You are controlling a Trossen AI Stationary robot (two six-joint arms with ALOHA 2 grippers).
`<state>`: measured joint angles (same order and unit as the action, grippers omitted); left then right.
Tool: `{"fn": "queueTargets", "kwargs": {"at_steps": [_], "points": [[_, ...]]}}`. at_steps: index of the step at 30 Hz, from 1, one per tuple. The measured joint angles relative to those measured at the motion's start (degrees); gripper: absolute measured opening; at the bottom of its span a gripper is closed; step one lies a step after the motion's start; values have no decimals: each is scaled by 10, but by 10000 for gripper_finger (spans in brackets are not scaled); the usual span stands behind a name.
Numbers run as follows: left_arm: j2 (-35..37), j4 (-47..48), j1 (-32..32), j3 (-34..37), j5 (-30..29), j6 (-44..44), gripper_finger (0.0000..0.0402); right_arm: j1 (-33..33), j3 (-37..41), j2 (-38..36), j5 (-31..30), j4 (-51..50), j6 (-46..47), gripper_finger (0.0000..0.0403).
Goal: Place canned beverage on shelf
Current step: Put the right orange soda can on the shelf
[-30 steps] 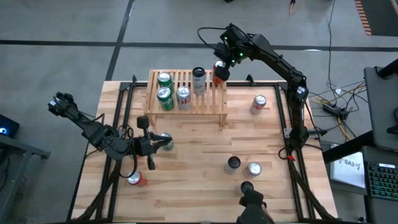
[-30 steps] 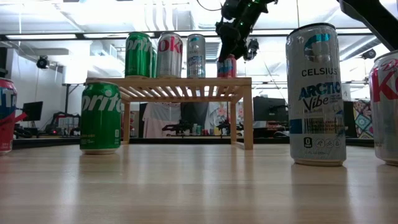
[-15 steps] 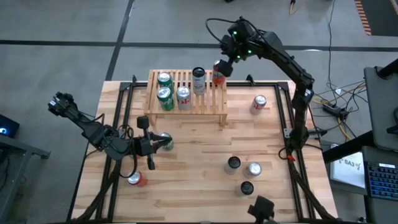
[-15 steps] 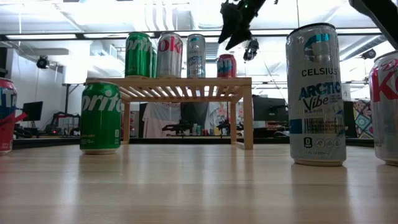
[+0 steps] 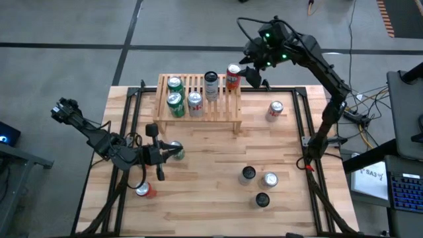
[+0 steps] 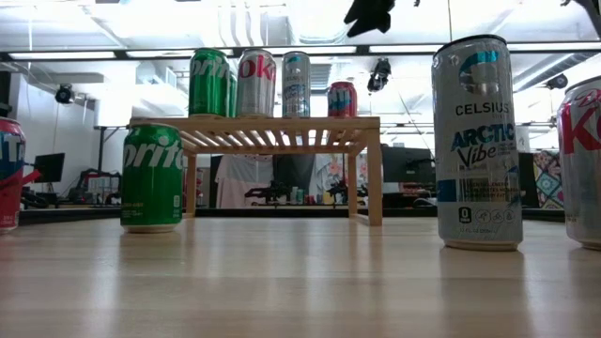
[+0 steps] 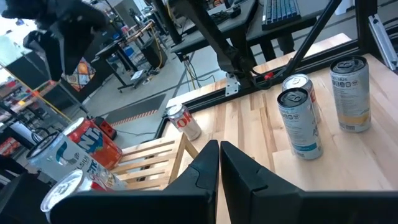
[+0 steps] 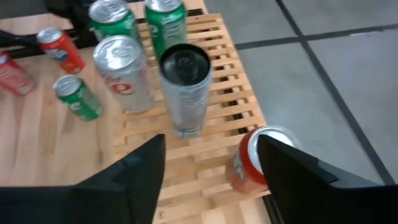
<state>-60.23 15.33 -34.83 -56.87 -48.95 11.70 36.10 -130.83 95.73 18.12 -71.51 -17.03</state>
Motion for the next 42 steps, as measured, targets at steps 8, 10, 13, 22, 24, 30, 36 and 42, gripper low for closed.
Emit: {"fn": "queueTargets", "kwargs": {"at_steps": [8, 10, 13, 22, 24, 30, 36, 42], "points": [[0, 15, 0, 0, 0, -33, 0, 5, 196, -96, 19, 126, -13, 153], [0, 15, 0, 0, 0, -40, 0, 9, 259, -124, 18, 177, -16, 137], [0, 15, 0, 0, 0, -51, 0, 20, 348, -162, 18, 253, -10, 116], [-8, 14, 0, 0, 0, -62, 0, 54, 517, -198, 14, 376, 6, 61], [-8, 15, 0, 0, 0, -62, 0, 60, 536, -195, 14, 385, 6, 49], [-8, 14, 0, 0, 0, -62, 0, 80, 565, -175, -3, 424, 14, 19], [-8, 14, 0, 0, 0, -54, 0, 89, 563, -164, -3, 457, 20, 9], [-8, 14, 0, 0, 0, -52, 0, 88, 562, -157, -3, 473, 20, 9]]}}
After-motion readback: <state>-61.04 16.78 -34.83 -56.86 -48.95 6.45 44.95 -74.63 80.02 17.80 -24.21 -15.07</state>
